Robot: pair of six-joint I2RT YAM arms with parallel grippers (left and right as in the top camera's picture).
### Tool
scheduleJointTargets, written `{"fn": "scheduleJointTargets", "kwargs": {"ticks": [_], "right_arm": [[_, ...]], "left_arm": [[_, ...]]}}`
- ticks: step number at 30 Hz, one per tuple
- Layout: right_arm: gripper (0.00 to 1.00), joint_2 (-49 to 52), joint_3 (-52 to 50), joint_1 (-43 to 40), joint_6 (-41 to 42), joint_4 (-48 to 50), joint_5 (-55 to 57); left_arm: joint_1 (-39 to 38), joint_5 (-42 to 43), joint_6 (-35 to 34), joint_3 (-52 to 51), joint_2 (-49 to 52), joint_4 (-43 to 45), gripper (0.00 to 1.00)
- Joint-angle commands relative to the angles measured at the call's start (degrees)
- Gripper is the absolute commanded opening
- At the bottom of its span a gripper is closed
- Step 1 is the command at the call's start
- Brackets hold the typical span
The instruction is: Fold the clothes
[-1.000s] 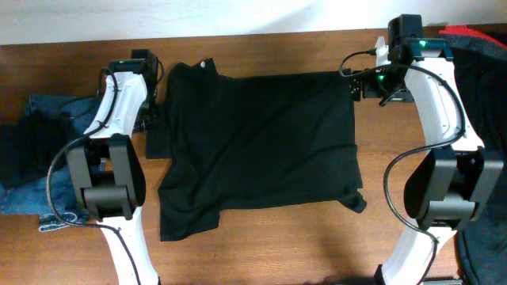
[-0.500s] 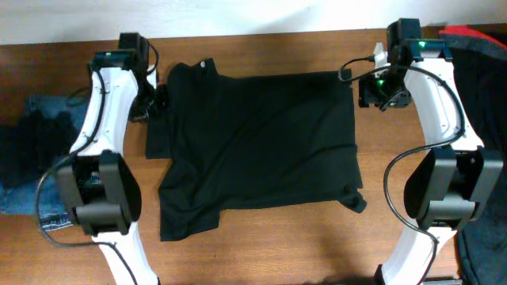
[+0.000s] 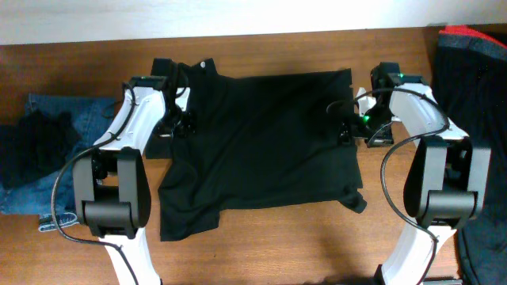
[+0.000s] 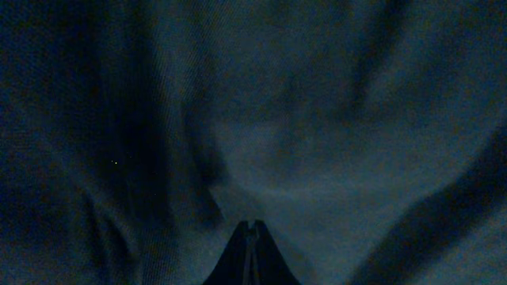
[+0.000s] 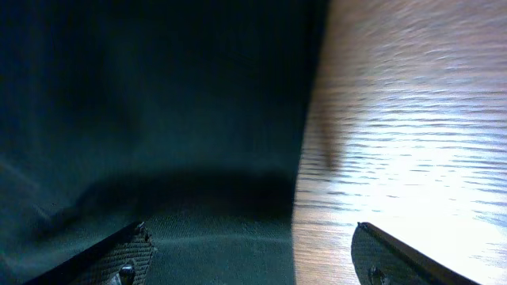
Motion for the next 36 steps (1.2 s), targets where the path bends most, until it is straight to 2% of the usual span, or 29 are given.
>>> {"fn": "scheduleJointTargets", "kwargs": {"ticks": [1,3,5,7,9,12,18,25,29,30,32,34,36], "right_arm": [[0.83,0.6,-3.9,0.0,0.3,1.9,-3.0],[0.81,0.6,-6.3,0.0,0.3,3.7,-3.0],[0.66,0.6,-7.0,0.0,0.3,4.4,-3.5],[0.21,0.6,-7.1,0.0,0.3,4.7,-3.7],[0.04,0.6,-7.1,-0.1,0.2,4.7,-3.6],[0.04,0.6,-7.1,-0.1,0.3,4.7,-2.4],[0.04,0.6,-7.1,-0.1,5.0,7.3,11.8],[0.04,0.6,-7.1,-0.2,5.0,10.8,12.4],[0.04,0.6,-7.1,-0.2,5.0,11.1,12.4],[0.09,0.6,-7.1,-0.2,5.0,11.2,12.4],[0.16,0.6,-7.0,-0.2,5.0,11.3,12.4],[0.31,0.6,-6.7,-0.2,5.0,11.3,12.4],[0.34,0.6,-5.6,-0.2,5.0,11.1,12.3]], "left_arm": [[0.2,-1.3,1.0,-4.9,0.5,2.4,0.02],[0.2,-1.3,1.1,-7.9,0.5,4.9,0.04],[0.2,-2.3,1.1,-9.7,0.5,6.3,0.06],[0.2,-5.7,1.0,-10.7,0.5,6.8,0.07],[0.3,-9.8,1.0,-11.6,0.5,6.9,0.07],[0.8,-11.9,1.0,-12.9,0.5,6.9,0.07],[4.0,-12.3,0.6,-16.5,0.5,8.0,0.07],[6.6,-12.3,0.6,-18.5,0.5,10.6,0.07],[7.4,-12.3,0.6,-18.5,0.5,14.9,0.29],[7.5,-12.2,0.6,-18.2,0.5,15.9,0.44],[7.5,-12.2,0.7,-16.6,0.5,15.7,0.49],[7.5,-12.3,1.1,-14.5,0.4,14.4,0.49],[7.5,-12.3,1.1,-11.6,0.4,12.4,0.5]]}}
